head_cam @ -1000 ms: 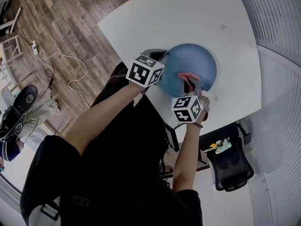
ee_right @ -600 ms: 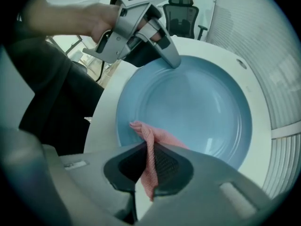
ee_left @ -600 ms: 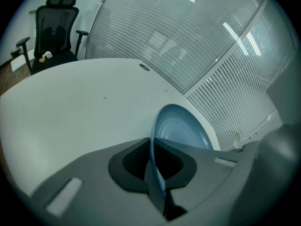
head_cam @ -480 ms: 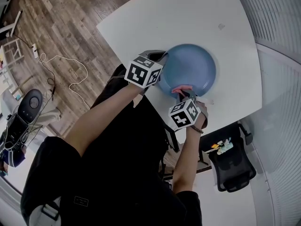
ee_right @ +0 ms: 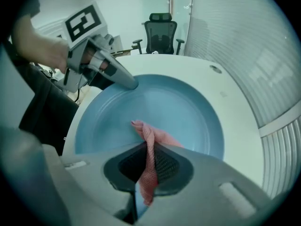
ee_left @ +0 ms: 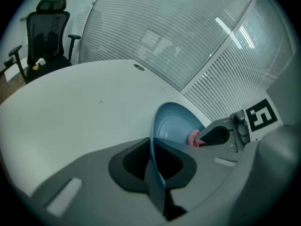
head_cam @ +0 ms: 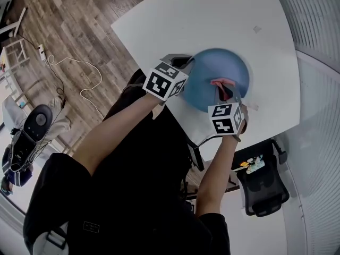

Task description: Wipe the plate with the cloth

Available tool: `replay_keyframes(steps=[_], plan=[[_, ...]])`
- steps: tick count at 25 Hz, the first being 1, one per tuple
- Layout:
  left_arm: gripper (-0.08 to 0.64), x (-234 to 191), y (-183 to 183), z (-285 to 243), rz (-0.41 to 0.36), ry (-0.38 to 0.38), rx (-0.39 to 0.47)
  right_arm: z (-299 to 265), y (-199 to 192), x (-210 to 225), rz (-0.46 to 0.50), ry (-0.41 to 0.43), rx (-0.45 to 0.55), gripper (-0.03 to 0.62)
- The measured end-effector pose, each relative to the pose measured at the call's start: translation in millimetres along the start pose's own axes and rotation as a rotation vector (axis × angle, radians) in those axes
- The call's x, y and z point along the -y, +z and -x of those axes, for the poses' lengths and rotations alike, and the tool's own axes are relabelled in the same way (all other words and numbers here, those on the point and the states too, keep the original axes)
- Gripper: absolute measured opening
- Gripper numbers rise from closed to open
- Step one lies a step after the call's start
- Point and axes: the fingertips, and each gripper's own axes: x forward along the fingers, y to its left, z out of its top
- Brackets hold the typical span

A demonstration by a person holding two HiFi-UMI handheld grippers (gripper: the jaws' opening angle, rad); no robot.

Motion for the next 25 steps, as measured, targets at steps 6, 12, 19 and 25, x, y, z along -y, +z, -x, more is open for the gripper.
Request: replay_keyframes(steps=[6, 12, 19, 25], plan=[[0.015, -2, 0, -5, 0.013, 0.001, -0.002, -17, 48, 48, 0.077, -0.085, 0.056, 0.025], [0.015, -2, 4, -2, 0.044, 0.0, 0.007, -18, 65, 66, 0.136, -0.155, 0.038, 0.025], [0.016, -9, 7, -5, 0.067, 0.002, 0.013, -19, 52, 77, 0.096, -0.214, 0.017, 0.025], [0.017, -12, 9, 0, 0.07, 0.005, 0.019, -9, 27, 73, 0.062, -0.22, -0.03, 0.025]])
